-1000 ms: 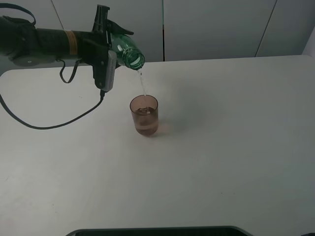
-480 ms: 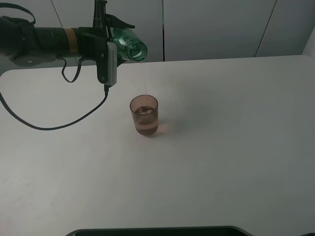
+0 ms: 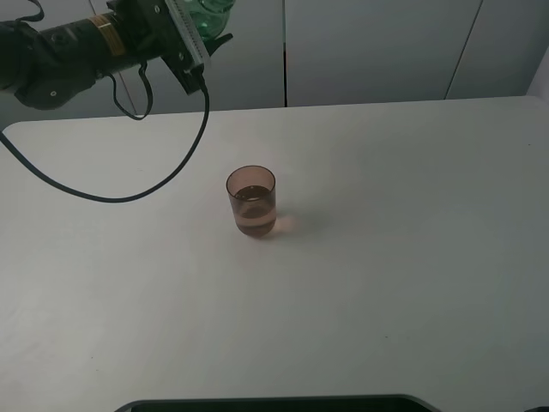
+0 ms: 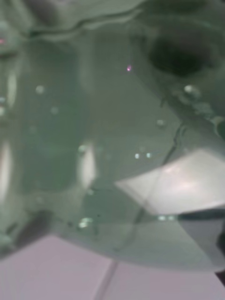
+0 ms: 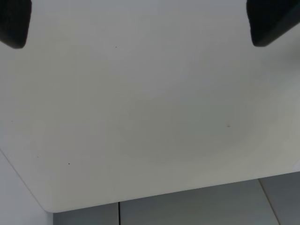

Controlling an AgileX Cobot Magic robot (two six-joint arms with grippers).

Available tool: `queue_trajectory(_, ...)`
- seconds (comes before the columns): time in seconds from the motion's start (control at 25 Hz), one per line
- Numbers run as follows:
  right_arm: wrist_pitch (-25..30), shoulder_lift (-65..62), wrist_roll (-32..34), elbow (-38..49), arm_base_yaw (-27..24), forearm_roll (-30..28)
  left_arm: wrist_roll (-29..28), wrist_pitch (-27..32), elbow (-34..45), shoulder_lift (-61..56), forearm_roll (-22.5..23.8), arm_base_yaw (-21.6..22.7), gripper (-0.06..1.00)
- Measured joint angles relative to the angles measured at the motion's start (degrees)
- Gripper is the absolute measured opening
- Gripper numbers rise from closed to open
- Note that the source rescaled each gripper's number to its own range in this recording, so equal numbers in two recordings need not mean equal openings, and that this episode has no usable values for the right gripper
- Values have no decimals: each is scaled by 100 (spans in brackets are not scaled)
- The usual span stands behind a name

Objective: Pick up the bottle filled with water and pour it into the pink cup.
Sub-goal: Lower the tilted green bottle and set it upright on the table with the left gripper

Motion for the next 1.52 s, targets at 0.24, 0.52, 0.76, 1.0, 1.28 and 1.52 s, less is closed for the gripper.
queue_trajectory(0.24,0,0,0,0,0,0,-893,366,0,-602,-1713,0,0)
queue_trajectory(0.52,0,0,0,0,0,0,-1443,831,0,-714,-3709,0,0)
queue_trajectory(0.76,0,0,0,0,0,0,-1700,674,0,-426,-4107,11,0)
queue_trajectory(1.0,0,0,0,0,0,0,-1721,537,0,177,-4431,86,0)
queue_trajectory(1.28,0,0,0,0,0,0,-1906,292,0,846,-4582,426,0)
queue_trajectory(1.52,0,0,0,0,0,0,-2015,-577,459,927,-4322,464,0)
